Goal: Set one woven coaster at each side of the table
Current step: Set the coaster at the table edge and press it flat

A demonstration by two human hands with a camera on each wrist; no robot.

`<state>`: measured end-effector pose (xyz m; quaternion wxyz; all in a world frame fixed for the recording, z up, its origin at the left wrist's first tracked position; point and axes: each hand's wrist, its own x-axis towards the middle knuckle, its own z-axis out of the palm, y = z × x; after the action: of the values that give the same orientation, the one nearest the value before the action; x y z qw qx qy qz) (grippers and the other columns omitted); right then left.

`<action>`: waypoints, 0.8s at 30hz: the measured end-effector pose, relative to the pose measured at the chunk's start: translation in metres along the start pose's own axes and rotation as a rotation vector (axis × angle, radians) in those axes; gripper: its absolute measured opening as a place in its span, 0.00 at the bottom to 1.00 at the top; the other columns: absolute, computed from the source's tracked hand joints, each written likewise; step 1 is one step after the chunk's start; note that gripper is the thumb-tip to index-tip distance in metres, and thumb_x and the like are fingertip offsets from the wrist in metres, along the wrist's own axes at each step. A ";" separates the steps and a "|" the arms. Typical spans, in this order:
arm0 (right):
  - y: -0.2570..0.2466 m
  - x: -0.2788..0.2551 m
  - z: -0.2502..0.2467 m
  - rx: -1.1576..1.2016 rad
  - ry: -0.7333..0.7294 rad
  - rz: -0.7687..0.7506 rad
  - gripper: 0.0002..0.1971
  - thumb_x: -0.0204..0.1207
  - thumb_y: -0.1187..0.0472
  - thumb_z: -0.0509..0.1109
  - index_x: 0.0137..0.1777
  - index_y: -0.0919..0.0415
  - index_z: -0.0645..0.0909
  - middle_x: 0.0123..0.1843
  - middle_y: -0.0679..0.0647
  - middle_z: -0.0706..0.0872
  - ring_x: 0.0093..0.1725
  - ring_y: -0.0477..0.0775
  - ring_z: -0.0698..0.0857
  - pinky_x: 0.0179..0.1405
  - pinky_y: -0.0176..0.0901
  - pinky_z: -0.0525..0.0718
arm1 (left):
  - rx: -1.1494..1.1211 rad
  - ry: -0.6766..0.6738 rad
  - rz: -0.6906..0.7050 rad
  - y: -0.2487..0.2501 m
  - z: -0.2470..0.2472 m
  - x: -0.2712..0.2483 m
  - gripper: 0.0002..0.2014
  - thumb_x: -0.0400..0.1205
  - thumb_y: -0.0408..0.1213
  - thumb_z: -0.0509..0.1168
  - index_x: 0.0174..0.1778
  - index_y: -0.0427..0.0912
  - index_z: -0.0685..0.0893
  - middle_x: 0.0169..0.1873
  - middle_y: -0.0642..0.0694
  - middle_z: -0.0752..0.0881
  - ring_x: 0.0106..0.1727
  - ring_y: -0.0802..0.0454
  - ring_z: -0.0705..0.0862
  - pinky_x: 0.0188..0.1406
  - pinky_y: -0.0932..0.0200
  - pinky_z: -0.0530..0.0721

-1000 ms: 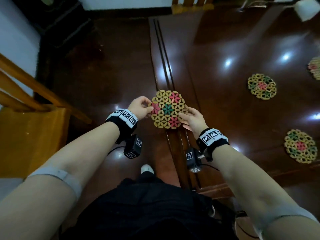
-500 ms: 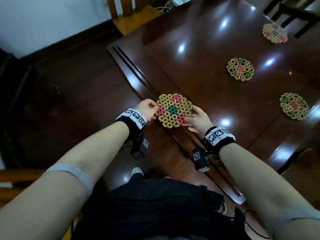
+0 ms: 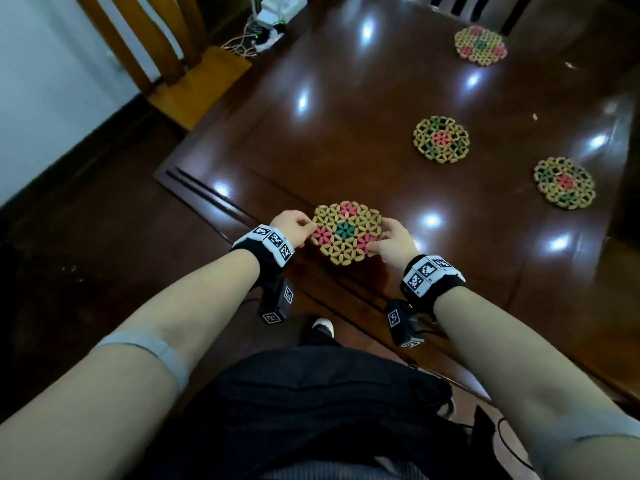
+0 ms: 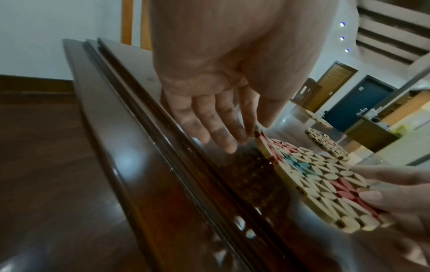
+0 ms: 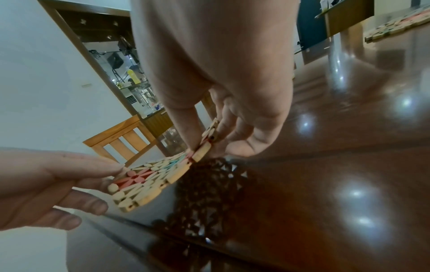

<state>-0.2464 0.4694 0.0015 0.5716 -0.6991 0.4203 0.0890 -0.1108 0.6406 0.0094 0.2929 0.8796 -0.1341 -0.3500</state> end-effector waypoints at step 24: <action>0.018 0.005 0.025 -0.615 0.280 -0.004 0.36 0.73 0.47 0.70 0.81 0.42 0.60 0.85 0.44 0.59 0.83 0.57 0.54 0.79 0.63 0.56 | 0.926 -0.308 0.754 0.023 -0.001 0.077 0.36 0.78 0.54 0.66 0.81 0.54 0.61 0.82 0.49 0.62 0.81 0.45 0.60 0.76 0.45 0.63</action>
<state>-0.2463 0.4892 -0.0231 0.2710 -0.8451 0.4467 0.1135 -0.0550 0.5888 -0.0171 -0.0388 0.7467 -0.6148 -0.2507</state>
